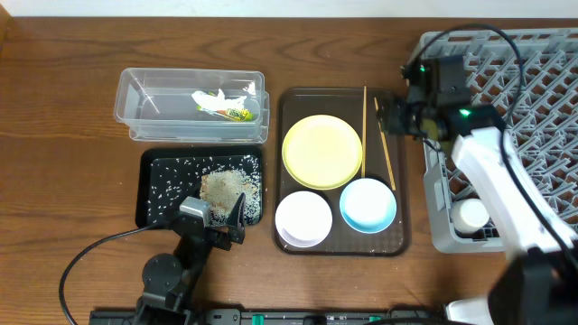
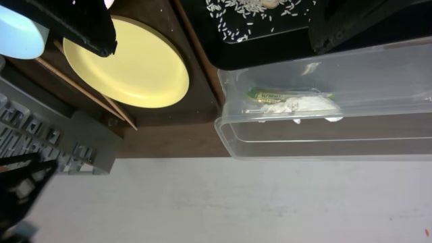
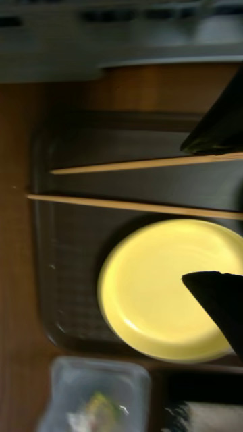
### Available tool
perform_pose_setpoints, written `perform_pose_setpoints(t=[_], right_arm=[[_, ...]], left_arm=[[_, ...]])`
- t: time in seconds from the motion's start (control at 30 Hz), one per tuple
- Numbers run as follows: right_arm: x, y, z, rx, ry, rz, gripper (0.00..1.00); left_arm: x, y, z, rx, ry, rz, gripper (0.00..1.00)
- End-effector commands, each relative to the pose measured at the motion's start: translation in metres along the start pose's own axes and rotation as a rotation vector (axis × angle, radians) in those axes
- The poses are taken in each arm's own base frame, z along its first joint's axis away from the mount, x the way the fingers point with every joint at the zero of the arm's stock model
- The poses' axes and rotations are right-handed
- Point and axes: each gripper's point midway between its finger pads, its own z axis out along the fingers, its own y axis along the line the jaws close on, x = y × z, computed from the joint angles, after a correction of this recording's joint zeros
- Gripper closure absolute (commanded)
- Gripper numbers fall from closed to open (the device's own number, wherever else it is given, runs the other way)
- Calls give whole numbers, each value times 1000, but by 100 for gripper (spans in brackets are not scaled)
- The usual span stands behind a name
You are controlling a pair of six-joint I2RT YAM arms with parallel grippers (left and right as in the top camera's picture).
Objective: Sort waste into correct bins and load items into the dishwasher rack
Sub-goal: 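Reach right gripper to chopsticks on brown tray and grasp them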
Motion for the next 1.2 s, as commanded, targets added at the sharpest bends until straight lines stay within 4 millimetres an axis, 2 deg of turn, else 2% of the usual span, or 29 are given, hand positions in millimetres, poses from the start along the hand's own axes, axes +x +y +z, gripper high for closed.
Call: perform_pose_setpoints(t=[0.0, 0.17, 0.3, 0.47, 0.57, 0.63, 0.67, 0.7, 0.83, 0.9, 1.03, 1.17], right_arm=[[-3, 3, 27, 29, 2, -19, 49], [7, 6, 71, 27, 37, -39, 50], [22, 6, 95, 38, 84, -48, 53], [43, -5, 120, 82, 148, -19, 66], [57, -10, 130, 98, 191, -11, 78], [59, -16, 129, 132, 198, -13, 91], [57, -18, 127, 149, 191, -15, 97], [55, -19, 124, 157, 185, -17, 99], [34, -15, 95, 173, 130, -29, 99], [18, -11, 72, 160, 80, -52, 99], [-14, -6, 10, 146, -44, -150, 99], [-44, -24, -52, 249, -204, -150, 99]], left_arm=[[6, 2, 0, -5, 11, 15, 7], [6, 2, 0, -5, 12, 15, 7], [6, 2, 0, -5, 11, 15, 7], [6, 2, 0, -5, 12, 15, 7], [6, 2, 0, -5, 12, 15, 7], [6, 2, 0, -5, 12, 15, 7], [6, 2, 0, -5, 11, 15, 7], [6, 2, 0, -5, 11, 15, 7], [6, 2, 0, -5, 11, 15, 7], [6, 2, 0, -5, 11, 15, 7], [6, 2, 0, -5, 12, 15, 7], [6, 2, 0, -5, 11, 15, 7]])
